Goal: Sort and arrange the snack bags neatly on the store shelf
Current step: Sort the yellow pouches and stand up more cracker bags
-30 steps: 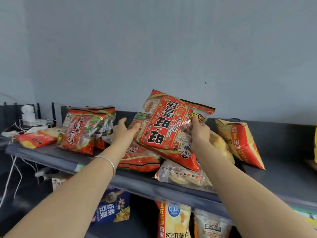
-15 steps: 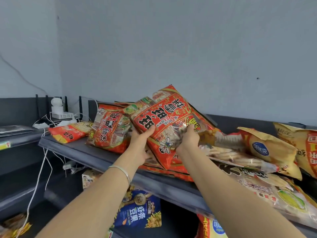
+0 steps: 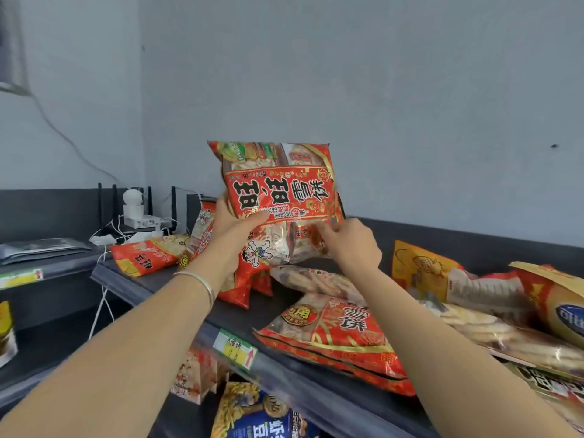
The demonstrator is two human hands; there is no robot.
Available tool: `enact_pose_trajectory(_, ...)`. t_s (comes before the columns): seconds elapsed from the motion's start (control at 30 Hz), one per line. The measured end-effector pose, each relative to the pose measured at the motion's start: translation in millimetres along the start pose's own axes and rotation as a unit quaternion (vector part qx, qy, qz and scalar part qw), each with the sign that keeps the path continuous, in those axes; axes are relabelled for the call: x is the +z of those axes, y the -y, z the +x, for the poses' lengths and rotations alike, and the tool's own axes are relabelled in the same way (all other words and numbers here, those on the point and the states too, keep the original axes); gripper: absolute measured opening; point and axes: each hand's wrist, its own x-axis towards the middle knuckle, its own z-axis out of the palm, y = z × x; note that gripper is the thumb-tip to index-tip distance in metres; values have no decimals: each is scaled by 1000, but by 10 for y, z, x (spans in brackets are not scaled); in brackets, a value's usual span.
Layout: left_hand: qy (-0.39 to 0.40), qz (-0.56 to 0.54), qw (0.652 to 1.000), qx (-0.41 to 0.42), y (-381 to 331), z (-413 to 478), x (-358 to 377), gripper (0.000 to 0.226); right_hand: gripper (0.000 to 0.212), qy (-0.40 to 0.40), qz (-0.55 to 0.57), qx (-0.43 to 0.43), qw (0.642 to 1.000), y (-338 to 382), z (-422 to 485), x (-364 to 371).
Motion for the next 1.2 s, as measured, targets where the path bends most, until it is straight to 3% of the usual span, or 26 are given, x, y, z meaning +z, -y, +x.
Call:
enact_pose_trajectory(0.07, 26, 42, 998, 26, -16, 75, -61, 81, 37, -123, -27, -92, 988, 39, 89, -1)
enact_pose_trajectory(0.1, 45, 69, 996, 38, -31, 111, -95, 85, 40, -148, -29, -143, 978, 66, 141, -6)
enact_pose_trajectory(0.2, 128, 183, 972, 73, -99, 216, -145, 92, 80, -97, -65, -229, 967, 160, 326, 13)
enact_pose_trajectory(0.27, 189, 237, 949, 84, -135, 284, -127, 89, 101, -43, -90, -233, 967, 196, 419, 28)
enact_pose_trajectory(0.4, 261, 283, 920, 72, -95, 521, -112, 83, 120, 29, -99, -183, 978, 77, 635, 90)
enact_pose_trajectory(0.5, 307, 313, 896, 77, -44, 733, -109, 78, 135, 88, 5, -99, 991, -52, 763, 63)
enact_pose_trajectory(0.57, 334, 324, 881, 90, -10, 876, -84, 73, 125, 132, 122, -39, 983, -120, 801, 56)
enact_pose_trajectory(0.67, 350, 322, 871, 120, 8, 1067, -31, 65, 57, 140, 144, -12, 980, -179, 819, 104)
enact_pose_trajectory(0.7, 345, 320, 872, 135, 18, 1139, -15, 64, 45, 126, 150, -9, 981, -195, 811, 141)
enact_pose_trajectory(0.9, 285, 385, 846, 235, 81, 1369, 151, 48, 21, -15, 204, 22, 979, -198, 743, 153)
enact_pose_trajectory(1.03, 140, 437, 814, 356, 227, 1341, 375, 49, 5, -121, 249, 46, 960, -237, 689, 53)
enact_pose_trajectory(1.13, 97, 383, 871, 293, 382, 1256, 469, 69, 8, -217, 259, 75, 938, -338, 681, -36)
enact_pose_trajectory(1.2, 146, 288, 928, 187, 494, 1224, 509, 82, 7, -281, 282, 101, 912, -376, 679, -82)
